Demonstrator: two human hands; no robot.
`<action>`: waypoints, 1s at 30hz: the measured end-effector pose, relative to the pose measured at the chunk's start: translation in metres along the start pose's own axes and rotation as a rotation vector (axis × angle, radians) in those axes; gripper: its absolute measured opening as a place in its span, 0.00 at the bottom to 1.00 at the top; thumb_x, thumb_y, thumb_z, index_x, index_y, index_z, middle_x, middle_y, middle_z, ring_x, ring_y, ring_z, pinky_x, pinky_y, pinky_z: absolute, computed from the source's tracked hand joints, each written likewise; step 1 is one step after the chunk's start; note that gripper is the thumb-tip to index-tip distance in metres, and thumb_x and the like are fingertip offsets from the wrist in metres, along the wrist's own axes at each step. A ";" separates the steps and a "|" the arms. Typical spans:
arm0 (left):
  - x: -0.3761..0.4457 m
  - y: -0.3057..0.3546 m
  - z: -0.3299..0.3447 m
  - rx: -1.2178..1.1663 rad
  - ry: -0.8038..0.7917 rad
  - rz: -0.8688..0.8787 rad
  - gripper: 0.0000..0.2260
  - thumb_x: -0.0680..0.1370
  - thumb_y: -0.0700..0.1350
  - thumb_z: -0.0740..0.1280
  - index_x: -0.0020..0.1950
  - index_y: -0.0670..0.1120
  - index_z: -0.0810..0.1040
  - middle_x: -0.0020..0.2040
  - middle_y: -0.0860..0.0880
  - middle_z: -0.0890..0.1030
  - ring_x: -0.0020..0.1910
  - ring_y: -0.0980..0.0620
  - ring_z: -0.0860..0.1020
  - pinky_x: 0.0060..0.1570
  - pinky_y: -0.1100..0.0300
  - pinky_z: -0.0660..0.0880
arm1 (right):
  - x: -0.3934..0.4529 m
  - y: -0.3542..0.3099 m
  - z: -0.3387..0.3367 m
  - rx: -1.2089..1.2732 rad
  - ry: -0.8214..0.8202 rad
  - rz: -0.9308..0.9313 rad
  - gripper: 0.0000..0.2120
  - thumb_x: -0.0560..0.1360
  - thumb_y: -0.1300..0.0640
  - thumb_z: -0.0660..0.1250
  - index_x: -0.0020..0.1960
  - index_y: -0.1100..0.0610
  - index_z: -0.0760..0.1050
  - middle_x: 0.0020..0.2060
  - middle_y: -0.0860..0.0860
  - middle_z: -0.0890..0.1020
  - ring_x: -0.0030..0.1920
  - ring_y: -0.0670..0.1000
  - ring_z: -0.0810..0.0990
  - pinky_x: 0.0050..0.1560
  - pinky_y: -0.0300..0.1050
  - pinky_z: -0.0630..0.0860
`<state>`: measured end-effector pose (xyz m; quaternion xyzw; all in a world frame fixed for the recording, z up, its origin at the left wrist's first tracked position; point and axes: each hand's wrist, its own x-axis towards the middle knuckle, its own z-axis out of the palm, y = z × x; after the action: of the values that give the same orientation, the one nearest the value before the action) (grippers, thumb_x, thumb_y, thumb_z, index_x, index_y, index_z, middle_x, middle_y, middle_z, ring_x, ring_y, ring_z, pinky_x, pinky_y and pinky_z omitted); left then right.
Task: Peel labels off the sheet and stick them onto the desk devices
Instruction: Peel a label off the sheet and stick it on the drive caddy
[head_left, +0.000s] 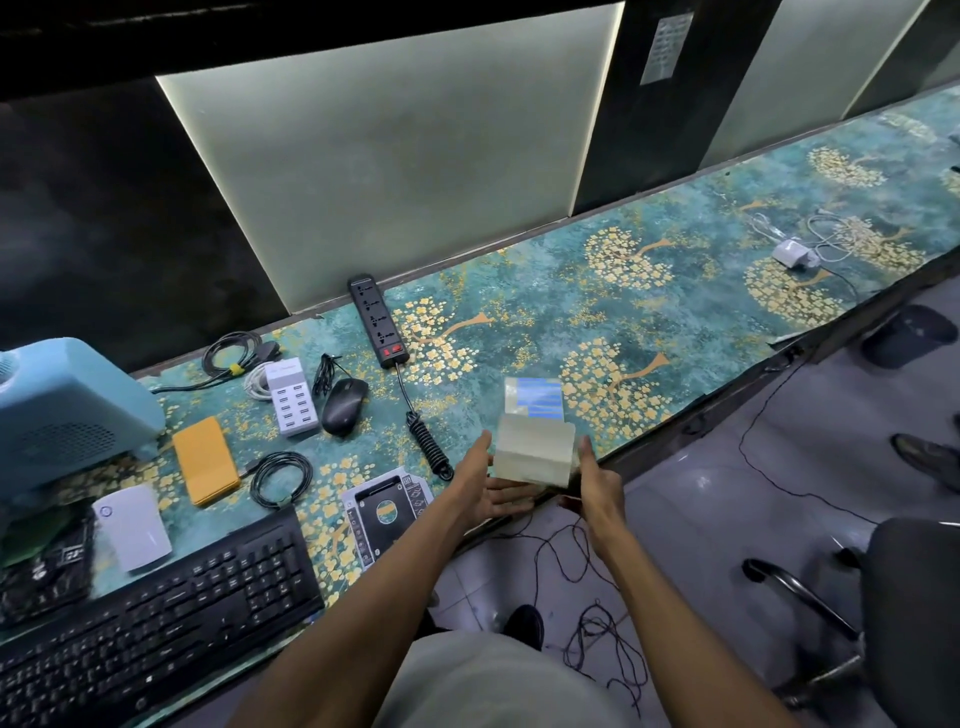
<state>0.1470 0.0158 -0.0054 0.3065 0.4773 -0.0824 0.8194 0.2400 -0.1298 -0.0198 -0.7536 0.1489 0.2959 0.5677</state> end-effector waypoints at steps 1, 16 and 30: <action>-0.003 0.003 0.003 -0.002 -0.011 0.005 0.24 0.81 0.63 0.60 0.56 0.42 0.77 0.51 0.36 0.83 0.46 0.38 0.84 0.50 0.41 0.82 | 0.000 0.001 0.000 -0.006 -0.019 -0.018 0.25 0.77 0.38 0.69 0.40 0.60 0.84 0.41 0.59 0.87 0.41 0.57 0.85 0.45 0.54 0.85; -0.007 0.025 0.004 0.189 0.173 0.505 0.23 0.73 0.25 0.71 0.65 0.40 0.75 0.48 0.38 0.83 0.42 0.45 0.83 0.33 0.54 0.80 | -0.008 -0.008 0.012 -0.012 -0.393 -0.231 0.14 0.70 0.76 0.74 0.53 0.64 0.81 0.33 0.56 0.80 0.31 0.52 0.79 0.34 0.45 0.77; 0.000 0.027 -0.005 0.526 0.071 0.604 0.42 0.68 0.29 0.69 0.76 0.59 0.67 0.66 0.40 0.77 0.53 0.40 0.82 0.40 0.47 0.84 | 0.010 -0.001 0.030 -0.124 -0.241 -0.452 0.13 0.72 0.66 0.78 0.52 0.53 0.84 0.26 0.49 0.68 0.30 0.50 0.69 0.35 0.47 0.74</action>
<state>0.1551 0.0403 0.0040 0.6349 0.3565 0.0536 0.6833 0.2400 -0.1000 -0.0306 -0.7603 -0.1104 0.2579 0.5859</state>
